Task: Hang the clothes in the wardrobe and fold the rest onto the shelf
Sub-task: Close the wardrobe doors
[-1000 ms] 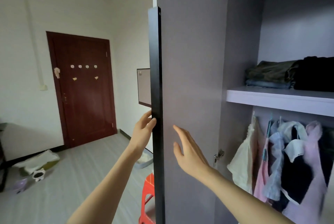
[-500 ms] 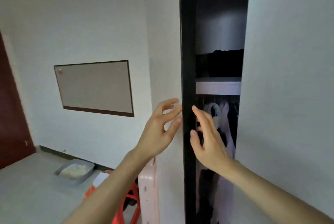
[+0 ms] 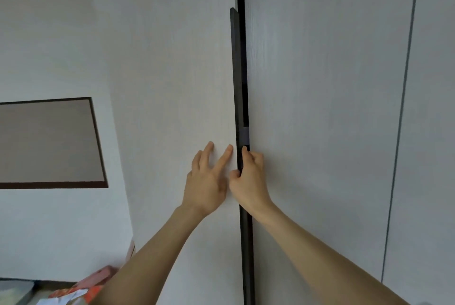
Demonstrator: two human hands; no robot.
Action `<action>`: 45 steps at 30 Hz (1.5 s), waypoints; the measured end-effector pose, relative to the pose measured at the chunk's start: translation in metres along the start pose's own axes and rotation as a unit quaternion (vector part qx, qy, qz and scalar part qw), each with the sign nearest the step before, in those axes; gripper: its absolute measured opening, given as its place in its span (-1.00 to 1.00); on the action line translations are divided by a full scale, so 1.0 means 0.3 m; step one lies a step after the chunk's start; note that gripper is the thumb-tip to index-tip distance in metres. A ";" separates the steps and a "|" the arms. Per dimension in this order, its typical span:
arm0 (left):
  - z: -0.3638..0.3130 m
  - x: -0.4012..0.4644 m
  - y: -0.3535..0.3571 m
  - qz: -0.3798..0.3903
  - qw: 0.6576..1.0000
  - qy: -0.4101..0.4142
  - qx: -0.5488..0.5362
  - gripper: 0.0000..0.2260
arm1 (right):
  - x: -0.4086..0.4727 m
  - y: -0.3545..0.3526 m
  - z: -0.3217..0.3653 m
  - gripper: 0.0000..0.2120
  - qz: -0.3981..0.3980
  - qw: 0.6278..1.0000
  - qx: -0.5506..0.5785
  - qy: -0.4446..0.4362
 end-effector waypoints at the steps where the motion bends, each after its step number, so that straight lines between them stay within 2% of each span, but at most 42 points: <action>1: -0.001 0.021 0.012 0.001 1.000 -0.005 0.005 -0.35 | 0.019 -0.006 -0.016 -0.40 0.002 1.000 0.010 0.008; 7: 0.009 0.111 0.084 0.009 0.998 -0.038 0.051 -0.33 | 0.111 -0.041 -0.112 -0.39 -0.006 0.999 0.050 0.007; 20: 0.062 0.230 0.226 0.065 0.990 -0.098 0.078 -0.31 | 0.251 -0.040 -0.239 -0.43 0.036 0.994 0.100 -0.012; 22: 0.073 0.237 0.235 0.066 0.988 -0.102 0.096 -0.31 | 0.250 -0.042 -0.243 -0.45 0.017 0.997 0.067 -0.023; 25: 0.090 0.245 0.238 0.061 0.984 -0.105 0.132 -0.32 | 0.240 -0.036 -0.232 -0.46 -0.014 0.998 -0.043 -0.041; 30: 0.112 0.255 0.252 0.062 0.985 -0.086 0.138 -0.34 | 0.248 -0.013 -0.238 -0.43 -0.003 0.994 -0.108 -0.031; 31: 0.117 0.260 0.257 0.064 0.986 -0.084 0.133 -0.34 | 0.249 -0.018 -0.225 -0.42 -0.013 0.988 -0.153 -0.036; 33: 0.122 0.267 0.267 0.067 0.986 -0.082 0.126 -0.32 | 0.246 -0.035 -0.195 -0.38 -0.064 0.955 -0.281 -0.072; 35: 0.126 0.272 0.275 0.066 0.985 -0.083 0.134 -0.27 | 0.246 -0.041 -0.203 -0.34 -0.081 0.918 -0.380 -0.080; 38: 0.139 0.279 0.291 0.070 0.979 -0.089 0.171 -0.18 | 0.259 -0.023 -0.238 -0.27 -0.035 0.883 -0.462 -0.076; 40: 0.143 0.284 0.297 0.068 0.977 -0.096 0.180 -0.11 | 0.260 -0.015 -0.242 -0.25 -0.027 0.867 -0.493 -0.061; 42: 0.142 0.292 0.300 0.064 0.975 -0.101 0.189 -0.05 | 0.258 -0.015 -0.225 -0.28 -0.018 0.872 -0.485 -0.059; 43: 0.142 0.291 0.306 0.068 0.974 -0.106 0.186 -0.03 | 0.254 -0.017 -0.213 -0.32 -0.010 0.879 -0.473 -0.066; 45: 0.141 0.292 0.306 0.062 0.975 -0.108 0.184 0.01 | 0.251 -0.048 -0.174 -0.45 0.014 0.926 -0.371 -0.063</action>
Point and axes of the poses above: each hand's wrist, its own x-axis towards the middle knuckle, its own y-axis out of the palm, z = x × y, the point moved 7 cm from there along x, towards the middle knuckle, and after that the axes turned 11 degrees about z, right-handed, at the moved point
